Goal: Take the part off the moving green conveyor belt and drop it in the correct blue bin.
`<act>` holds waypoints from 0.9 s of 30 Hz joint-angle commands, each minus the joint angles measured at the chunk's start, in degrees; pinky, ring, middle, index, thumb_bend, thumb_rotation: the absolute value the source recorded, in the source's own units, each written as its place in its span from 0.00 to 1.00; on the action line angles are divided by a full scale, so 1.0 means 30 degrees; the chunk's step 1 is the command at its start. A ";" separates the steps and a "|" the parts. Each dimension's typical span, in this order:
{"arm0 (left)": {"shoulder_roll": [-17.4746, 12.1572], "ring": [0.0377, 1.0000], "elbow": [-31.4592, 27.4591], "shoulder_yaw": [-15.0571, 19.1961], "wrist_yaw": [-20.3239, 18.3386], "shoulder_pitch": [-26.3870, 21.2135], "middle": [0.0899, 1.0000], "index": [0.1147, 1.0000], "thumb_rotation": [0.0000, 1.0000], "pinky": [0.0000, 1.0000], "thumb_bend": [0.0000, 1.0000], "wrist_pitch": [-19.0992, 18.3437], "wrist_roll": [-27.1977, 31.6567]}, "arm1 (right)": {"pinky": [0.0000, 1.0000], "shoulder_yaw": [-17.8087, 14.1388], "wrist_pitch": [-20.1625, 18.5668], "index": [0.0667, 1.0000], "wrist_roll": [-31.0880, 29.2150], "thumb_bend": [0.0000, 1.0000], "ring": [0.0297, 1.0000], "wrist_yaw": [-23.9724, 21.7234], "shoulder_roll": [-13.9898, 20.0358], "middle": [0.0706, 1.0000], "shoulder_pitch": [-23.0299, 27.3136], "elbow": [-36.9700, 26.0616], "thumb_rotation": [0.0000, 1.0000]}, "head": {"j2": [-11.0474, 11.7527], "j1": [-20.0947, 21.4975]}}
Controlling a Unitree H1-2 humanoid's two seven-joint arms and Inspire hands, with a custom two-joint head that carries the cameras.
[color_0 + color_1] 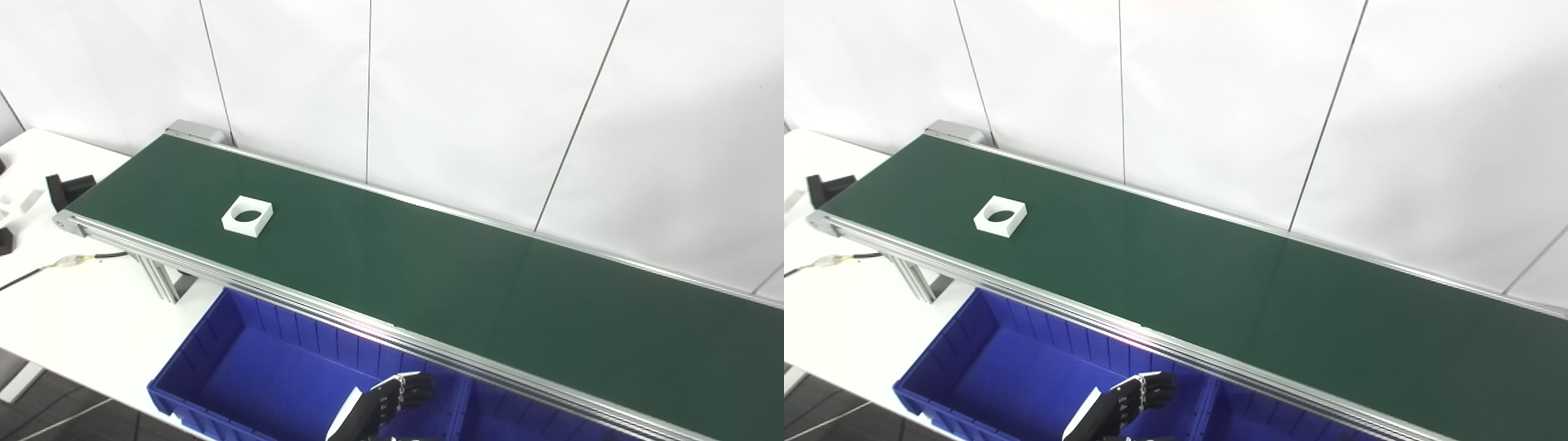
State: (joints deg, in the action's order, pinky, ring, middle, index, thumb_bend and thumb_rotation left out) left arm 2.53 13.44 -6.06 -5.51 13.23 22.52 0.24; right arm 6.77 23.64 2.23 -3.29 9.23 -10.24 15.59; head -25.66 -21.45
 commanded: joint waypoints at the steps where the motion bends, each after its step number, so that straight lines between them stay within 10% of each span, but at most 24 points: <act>1: -0.0090 0.77 -0.0140 0.0016 -0.0075 -0.0389 0.77 0.73 0.00 0.81 0.65 0.0923 0.0159 | 0.69 -0.0066 0.1094 0.85 0.0203 0.64 0.79 0.0231 -0.0075 0.84 0.0118 -0.0348 0.00 | -0.0027 0.0012; 27: 0.0108 0.76 -0.0380 0.0053 0.0102 -0.0418 0.76 0.72 0.00 0.79 0.66 0.0778 0.0055 | 0.69 -0.0187 0.1095 0.84 0.0051 0.66 0.78 0.0087 -0.0139 0.82 0.0086 -0.0352 0.00 | -0.0382 0.0480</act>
State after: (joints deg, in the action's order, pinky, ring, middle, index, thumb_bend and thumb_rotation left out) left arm 2.39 13.51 -5.62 -5.37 12.46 23.34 0.25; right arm 6.34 23.82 2.28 -3.36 8.91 -10.28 15.66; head -26.80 -19.96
